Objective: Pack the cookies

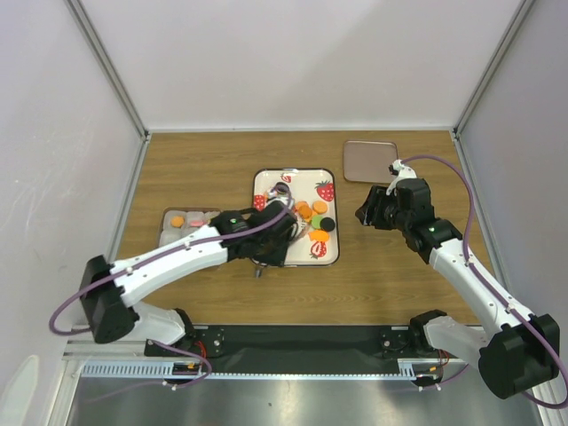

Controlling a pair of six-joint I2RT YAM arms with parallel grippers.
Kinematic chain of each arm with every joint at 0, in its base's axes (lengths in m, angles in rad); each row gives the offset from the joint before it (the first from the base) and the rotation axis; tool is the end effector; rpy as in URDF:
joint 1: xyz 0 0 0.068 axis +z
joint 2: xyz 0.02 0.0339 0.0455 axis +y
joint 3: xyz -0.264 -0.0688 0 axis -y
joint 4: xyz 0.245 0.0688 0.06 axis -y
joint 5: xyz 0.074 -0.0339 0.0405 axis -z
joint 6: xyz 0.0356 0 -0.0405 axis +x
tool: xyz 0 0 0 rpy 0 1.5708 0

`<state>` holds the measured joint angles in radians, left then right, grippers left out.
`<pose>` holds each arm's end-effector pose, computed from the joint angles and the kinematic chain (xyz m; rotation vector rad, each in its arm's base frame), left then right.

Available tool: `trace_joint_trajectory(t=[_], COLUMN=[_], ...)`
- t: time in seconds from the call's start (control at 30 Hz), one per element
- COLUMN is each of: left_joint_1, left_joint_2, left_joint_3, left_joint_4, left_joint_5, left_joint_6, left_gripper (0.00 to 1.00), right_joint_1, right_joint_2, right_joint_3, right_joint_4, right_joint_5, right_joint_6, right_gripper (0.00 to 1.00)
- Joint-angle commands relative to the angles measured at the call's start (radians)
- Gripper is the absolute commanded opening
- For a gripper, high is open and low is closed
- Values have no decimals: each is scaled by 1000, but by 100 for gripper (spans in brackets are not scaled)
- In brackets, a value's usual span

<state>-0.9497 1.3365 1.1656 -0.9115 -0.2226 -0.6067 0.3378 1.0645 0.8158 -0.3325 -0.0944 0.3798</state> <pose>0.1585 -0.2080 0.2917 0.3767 2.6039 -0.2507 0.2212 0.0813 0.2821 -0.0098 2.1945 0.5127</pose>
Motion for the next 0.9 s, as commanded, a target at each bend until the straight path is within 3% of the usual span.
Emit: trace_joint_trajectory(t=[0.0,0.43,0.87], left_joint_1=[-52,-98,-138], left_joint_2=[58,340,447], left_joint_3=[94,330,448], left_joint_4=[66,-16,-107], left_joint_5=[-26,-115,-181], left_joint_6=[-33,61,139], left_gripper=[49,49,49], right_joint_1=[4,4,4], right_joint_2=[0,-6,-6], right_joint_3=[6,8,8], right_joint_4=[13,12,12], right_joint_5=[12,13,10], right_joint_6=[-19,-21,-22], right_gripper=[54,54,54])
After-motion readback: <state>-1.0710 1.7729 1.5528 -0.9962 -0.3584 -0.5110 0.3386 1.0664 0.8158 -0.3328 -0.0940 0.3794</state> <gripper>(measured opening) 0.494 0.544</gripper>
